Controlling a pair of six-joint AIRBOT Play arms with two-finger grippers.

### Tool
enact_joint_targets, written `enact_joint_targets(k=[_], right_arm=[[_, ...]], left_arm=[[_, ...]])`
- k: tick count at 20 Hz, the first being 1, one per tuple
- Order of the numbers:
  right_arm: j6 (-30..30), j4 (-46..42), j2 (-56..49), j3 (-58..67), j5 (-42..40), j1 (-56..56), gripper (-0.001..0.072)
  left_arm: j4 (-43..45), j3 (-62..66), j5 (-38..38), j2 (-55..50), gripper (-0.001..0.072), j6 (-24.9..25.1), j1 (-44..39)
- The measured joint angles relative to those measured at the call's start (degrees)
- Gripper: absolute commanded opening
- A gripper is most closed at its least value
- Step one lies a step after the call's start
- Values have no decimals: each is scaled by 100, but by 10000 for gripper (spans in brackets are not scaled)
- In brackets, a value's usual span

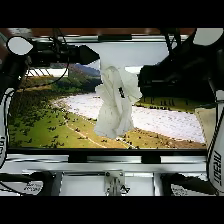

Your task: Fold the shirts.

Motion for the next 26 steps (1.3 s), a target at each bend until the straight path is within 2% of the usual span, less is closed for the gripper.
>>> enact_joint_targets(k=[3, 4, 7, 9, 11, 12, 13, 14, 15, 18, 21, 23, 26], right_arm=[[540, -205, 704, -1696, -474, 151, 639], [750, -146, 938, -2358, -890, 271, 661], [1283, 426, 1408, -4094, -2529, 726, 663], [1458, 719, 1410, -4730, -3434, 1027, 663], [1556, 820, 1196, -5060, -4006, 1196, 662], [1587, 855, 1060, -5160, -4212, 1248, 625], [1587, 922, 933, -5233, -4430, 1294, 444], [1589, 1008, 826, -5289, -4704, 1329, 129], [1589, 1051, 754, -5313, -4913, 1340, 87], [1491, 970, 811, -5149, -5106, 1268, 87], [839, 201, 1279, -4422, -4474, 984, 87], [240, -396, 1676, -3569, -4057, 708, 87], [-315, -863, 2070, -1834, -3764, 393, 87]], left_arm=[[-17, 11, 44, 13, 61, 157, 83], [-17, 11, 50, 13, 60, 190, 98], [-17, 13, 70, 15, 61, 238, 120], [-22, 13, 72, 17, 60, 267, 127], [-22, 13, 74, 17, 61, 273, 131], [-22, 13, 74, 17, 61, 275, 131], [-22, 13, 70, 17, 60, 284, 129], [-22, 13, 70, 17, 61, 289, 129], [-22, 13, 68, 17, 61, 291, 133], [-24, 15, 61, 39, 61, 297, 184], [-205, 20, 61, 219, 61, 433, 332], [-693, 68, 63, 503, 61, 643, 474], [-1674, 328, 87, 1093, 61, 968, 634]])
